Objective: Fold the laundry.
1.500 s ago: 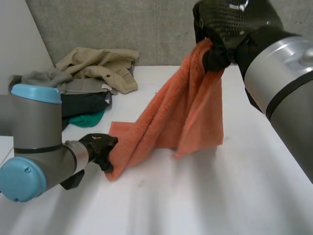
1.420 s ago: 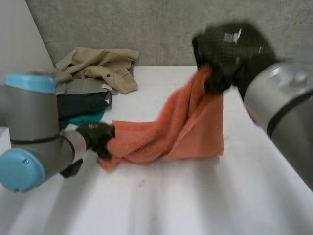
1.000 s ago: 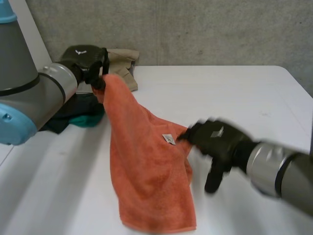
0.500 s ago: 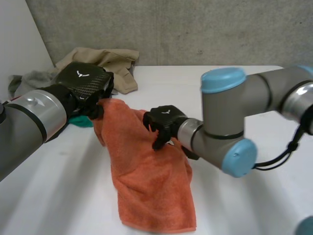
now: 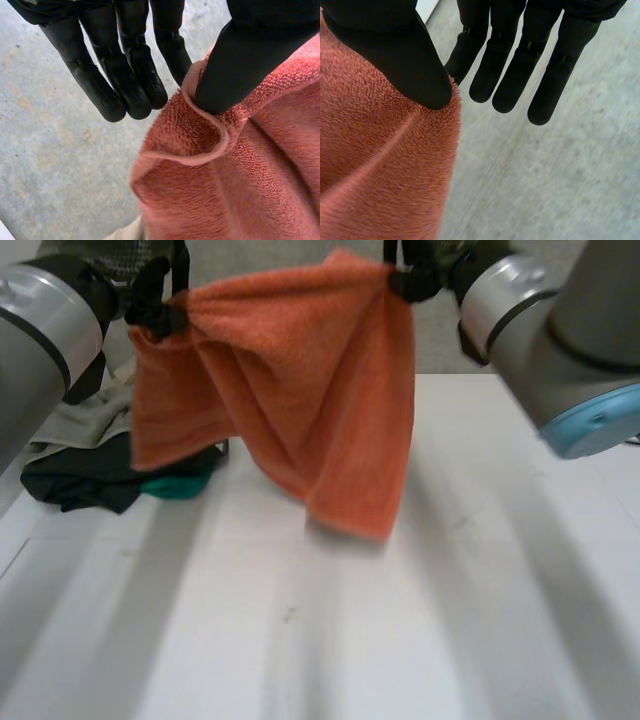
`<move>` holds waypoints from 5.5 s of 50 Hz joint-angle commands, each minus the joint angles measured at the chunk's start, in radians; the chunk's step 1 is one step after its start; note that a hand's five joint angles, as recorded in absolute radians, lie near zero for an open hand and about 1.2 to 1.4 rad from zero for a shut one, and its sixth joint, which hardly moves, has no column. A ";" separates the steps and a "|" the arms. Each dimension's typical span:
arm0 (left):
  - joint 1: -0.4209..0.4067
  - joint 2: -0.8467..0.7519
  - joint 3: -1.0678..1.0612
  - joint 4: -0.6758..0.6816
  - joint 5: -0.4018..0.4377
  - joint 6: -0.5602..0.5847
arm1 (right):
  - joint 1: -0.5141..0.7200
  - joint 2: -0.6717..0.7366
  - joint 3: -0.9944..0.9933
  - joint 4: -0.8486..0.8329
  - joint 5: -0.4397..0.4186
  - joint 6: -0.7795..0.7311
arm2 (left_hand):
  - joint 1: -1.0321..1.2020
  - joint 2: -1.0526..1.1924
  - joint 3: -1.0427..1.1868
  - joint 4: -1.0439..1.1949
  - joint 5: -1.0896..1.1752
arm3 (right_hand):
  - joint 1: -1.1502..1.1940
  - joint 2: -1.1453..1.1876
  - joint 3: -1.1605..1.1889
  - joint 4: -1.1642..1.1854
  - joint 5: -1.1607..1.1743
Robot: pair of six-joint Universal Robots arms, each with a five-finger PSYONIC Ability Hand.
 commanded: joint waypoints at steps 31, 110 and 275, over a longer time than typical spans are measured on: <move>-0.131 -0.163 -0.424 0.106 -0.059 0.109 | -0.143 -0.219 0.967 -0.097 -0.053 -0.307 | -0.904 -0.974 -0.965 -0.974 -0.931 | -0.385 -0.444 -0.451 -0.465 -0.430; 0.164 -0.107 -0.215 0.435 0.037 0.101 | -0.183 0.126 0.244 0.071 -0.171 -0.347 | 0.270 0.200 0.209 0.200 0.242 | -0.740 -0.799 -0.806 -0.819 -0.785; 0.184 -0.086 -0.429 0.122 0.100 0.099 | -0.215 0.093 0.540 0.079 -0.070 -0.309 | 0.270 0.200 0.209 0.200 0.242 | 0.282 0.223 0.216 0.203 0.237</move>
